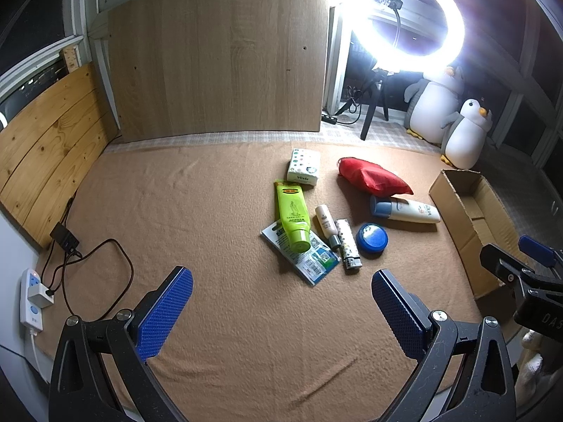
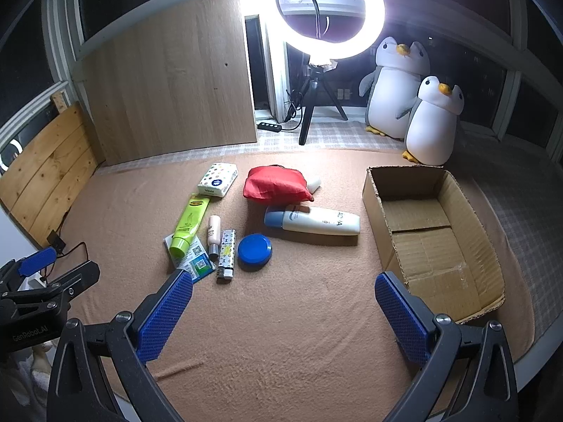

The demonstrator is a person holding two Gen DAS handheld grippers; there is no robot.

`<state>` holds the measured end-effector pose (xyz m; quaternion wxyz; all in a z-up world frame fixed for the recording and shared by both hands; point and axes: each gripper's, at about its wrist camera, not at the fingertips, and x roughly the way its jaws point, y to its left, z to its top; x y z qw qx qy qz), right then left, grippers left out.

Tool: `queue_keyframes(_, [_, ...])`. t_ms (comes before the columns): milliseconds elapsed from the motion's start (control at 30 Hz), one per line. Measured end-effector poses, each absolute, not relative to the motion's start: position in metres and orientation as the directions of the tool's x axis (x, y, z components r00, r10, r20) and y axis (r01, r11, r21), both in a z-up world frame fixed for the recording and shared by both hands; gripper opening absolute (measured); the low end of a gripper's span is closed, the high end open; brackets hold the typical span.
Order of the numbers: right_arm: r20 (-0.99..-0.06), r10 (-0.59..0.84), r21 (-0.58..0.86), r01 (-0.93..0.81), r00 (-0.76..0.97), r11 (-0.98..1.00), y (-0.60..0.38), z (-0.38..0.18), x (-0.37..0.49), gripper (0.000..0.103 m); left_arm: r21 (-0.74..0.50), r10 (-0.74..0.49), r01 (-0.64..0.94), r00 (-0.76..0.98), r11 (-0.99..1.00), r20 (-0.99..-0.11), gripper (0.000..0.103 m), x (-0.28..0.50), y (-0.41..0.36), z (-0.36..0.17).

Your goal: Organize objects

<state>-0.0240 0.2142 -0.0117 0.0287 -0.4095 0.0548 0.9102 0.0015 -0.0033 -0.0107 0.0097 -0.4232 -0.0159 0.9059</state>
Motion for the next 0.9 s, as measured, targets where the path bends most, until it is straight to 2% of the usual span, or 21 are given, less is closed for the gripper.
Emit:
queue_keyframes(367, [-0.766,0.01,0.084,-0.115,-0.643,-0.99,0.224,-0.019,-0.036,0.103,-0.027,0.033,-0.02,-0.621,-0.999,-0.783,0.103,-0.021,-0.003,-0.023])
queue_keyframes(900, [-0.805,-0.002,0.108,-0.144,-0.593,-0.984,0.238,-0.039,-0.047,0.103,-0.002,0.004,-0.003,-0.579,-1.0,-0.816,0.102,-0.095,-0.009,-0.055])
